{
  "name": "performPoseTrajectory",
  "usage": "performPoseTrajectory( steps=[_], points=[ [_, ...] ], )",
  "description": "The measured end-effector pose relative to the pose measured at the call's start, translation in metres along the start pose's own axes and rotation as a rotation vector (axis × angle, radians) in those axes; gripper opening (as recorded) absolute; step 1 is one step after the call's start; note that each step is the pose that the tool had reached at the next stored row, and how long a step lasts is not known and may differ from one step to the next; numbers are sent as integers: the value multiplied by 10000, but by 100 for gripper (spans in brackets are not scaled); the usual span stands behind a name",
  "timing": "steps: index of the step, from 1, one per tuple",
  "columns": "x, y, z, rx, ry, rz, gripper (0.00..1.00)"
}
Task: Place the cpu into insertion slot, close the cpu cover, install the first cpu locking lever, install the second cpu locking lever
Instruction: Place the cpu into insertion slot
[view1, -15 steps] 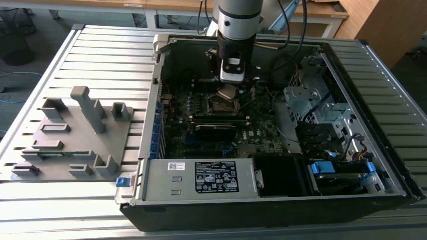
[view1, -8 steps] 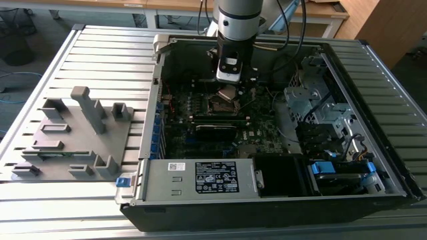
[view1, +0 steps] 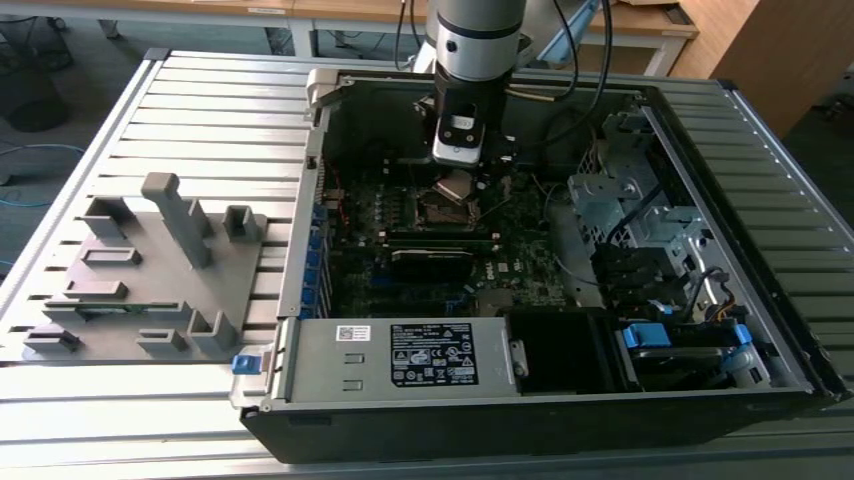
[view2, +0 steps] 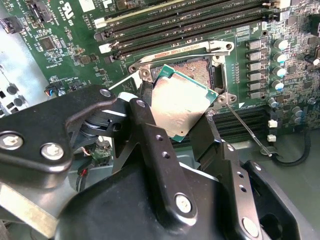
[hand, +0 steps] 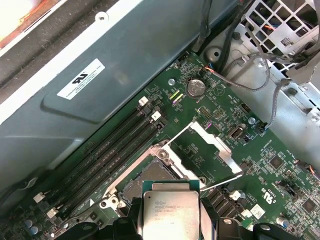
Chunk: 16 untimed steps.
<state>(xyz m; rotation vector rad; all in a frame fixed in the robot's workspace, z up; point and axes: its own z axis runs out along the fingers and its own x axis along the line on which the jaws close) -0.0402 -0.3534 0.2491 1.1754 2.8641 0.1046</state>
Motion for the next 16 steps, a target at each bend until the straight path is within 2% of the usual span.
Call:
performPoseTrajectory(
  steps=[8,16],
  points=[
    [0,-1,6,9,-44,562,54],
    [0,0,6,8,-45,571,54]
  ],
)
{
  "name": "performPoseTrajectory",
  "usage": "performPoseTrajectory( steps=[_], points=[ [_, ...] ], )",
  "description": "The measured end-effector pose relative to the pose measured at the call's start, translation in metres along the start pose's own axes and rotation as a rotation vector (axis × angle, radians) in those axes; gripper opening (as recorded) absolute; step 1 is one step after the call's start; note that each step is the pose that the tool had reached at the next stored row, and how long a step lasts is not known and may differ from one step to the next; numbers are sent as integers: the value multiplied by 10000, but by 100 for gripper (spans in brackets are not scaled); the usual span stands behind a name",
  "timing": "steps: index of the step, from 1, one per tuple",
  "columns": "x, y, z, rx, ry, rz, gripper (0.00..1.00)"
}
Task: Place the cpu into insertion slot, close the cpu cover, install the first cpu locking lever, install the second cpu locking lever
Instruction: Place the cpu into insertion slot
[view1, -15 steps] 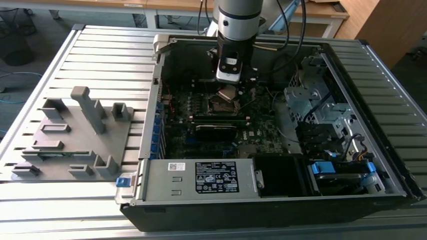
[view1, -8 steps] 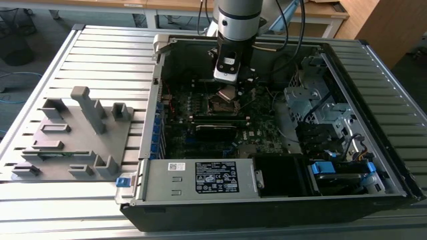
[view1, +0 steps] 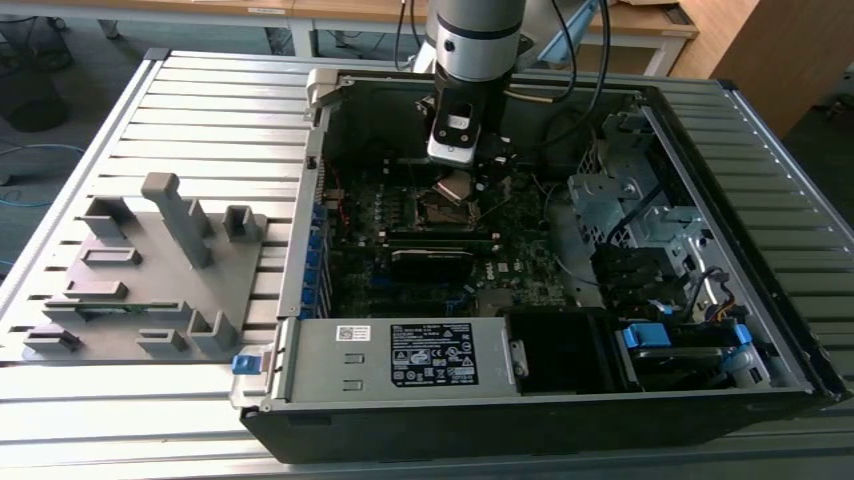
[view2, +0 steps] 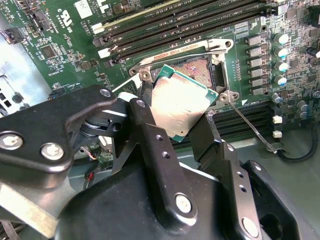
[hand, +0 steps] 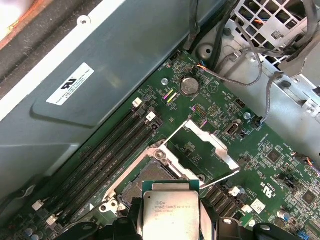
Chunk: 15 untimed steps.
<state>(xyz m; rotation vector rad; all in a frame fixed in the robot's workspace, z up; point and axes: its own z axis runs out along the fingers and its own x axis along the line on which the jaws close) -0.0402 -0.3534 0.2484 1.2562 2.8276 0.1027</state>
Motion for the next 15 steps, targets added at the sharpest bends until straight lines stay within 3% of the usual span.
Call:
performPoseTrajectory(
  steps=[15],
  points=[
    [0,0,2,5,-20,246,54]
  ],
)
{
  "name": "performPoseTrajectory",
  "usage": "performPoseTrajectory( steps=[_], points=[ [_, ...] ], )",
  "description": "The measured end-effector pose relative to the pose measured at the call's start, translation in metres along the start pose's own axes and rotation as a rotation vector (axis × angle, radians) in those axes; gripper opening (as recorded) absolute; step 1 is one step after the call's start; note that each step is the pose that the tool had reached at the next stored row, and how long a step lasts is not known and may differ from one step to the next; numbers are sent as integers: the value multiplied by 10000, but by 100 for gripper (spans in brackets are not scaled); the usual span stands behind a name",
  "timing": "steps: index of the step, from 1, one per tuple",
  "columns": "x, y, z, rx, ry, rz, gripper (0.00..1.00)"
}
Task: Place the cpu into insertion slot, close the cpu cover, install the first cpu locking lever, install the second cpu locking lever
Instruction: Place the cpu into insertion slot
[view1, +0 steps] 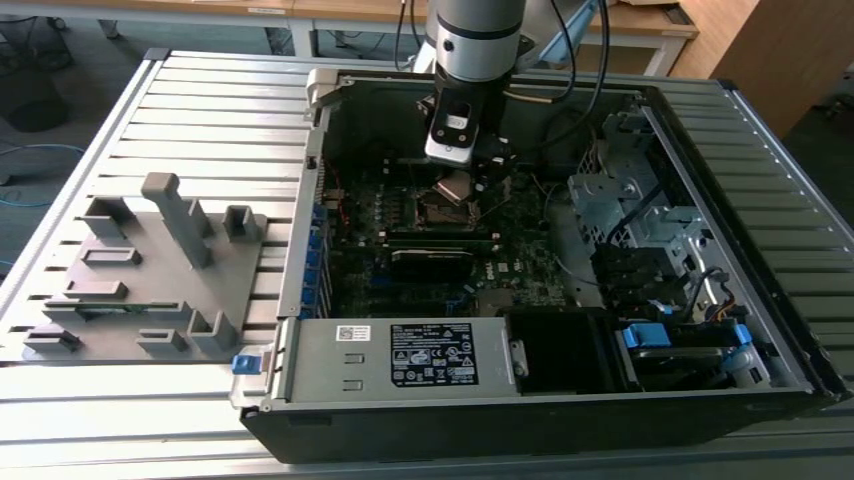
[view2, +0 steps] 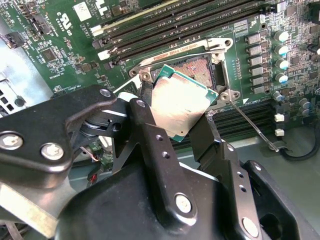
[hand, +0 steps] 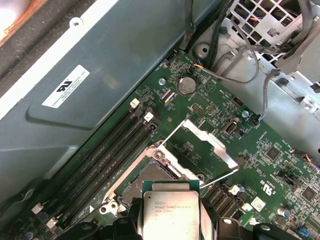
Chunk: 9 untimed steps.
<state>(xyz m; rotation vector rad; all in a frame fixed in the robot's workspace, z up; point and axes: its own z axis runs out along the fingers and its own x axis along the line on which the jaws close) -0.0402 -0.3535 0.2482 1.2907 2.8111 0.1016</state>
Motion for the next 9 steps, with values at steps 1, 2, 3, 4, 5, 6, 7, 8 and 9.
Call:
performPoseTrajectory(
  steps=[1,2,3,4,5,6,7,8,9],
  points=[
    [0,0,0,0,-1,6,54],
    [0,0,0,0,-2,15,54],
    [0,0,0,0,-2,28,54],
    [0,0,0,1,-4,44,54],
    [0,0,0,2,-5,59,54],
    [0,0,1,1,-6,72,54],
    [0,0,1,2,-6,77,54],
    [0,0,1,2,-6,81,54],
    [0,0,1,1,-7,82,54]
  ],
)
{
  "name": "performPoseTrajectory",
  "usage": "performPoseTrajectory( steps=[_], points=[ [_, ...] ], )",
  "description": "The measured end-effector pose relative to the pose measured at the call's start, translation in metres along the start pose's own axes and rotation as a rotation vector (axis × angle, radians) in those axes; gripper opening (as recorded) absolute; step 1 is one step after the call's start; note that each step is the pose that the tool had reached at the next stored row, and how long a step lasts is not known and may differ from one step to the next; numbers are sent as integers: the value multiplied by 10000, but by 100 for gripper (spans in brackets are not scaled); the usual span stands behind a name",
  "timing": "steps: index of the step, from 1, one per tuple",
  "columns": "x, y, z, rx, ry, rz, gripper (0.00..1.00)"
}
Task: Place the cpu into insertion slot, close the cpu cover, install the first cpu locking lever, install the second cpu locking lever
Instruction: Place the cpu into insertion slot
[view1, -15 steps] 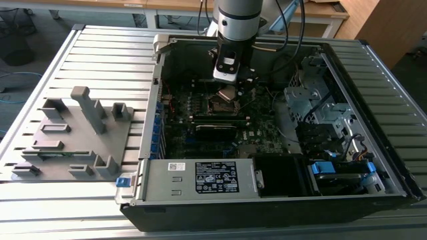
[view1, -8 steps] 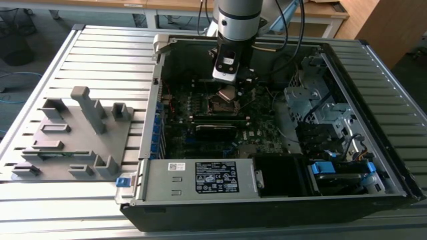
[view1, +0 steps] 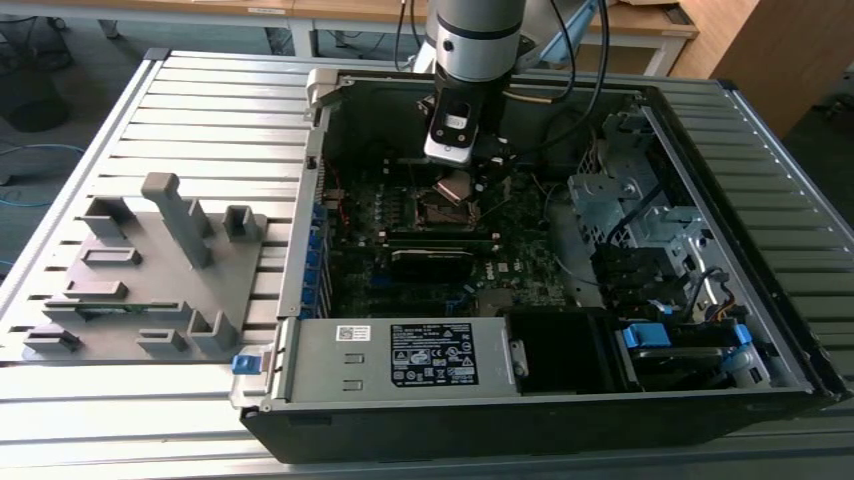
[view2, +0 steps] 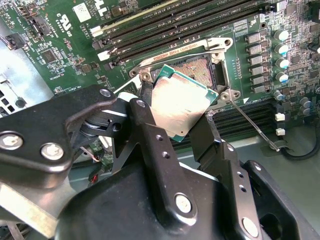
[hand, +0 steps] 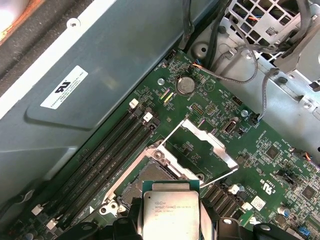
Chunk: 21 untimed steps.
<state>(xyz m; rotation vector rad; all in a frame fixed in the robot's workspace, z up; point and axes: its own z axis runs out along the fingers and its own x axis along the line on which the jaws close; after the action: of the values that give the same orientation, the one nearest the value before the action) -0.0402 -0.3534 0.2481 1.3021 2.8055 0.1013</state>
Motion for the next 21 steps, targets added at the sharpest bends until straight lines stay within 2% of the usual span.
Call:
performPoseTrajectory(
  steps=[12,15,21],
  points=[
    [0,0,1,1,-6,83,54],
    [0,0,4,6,-30,386,54],
    [0,-1,13,20,-106,1335,54]
  ],
)
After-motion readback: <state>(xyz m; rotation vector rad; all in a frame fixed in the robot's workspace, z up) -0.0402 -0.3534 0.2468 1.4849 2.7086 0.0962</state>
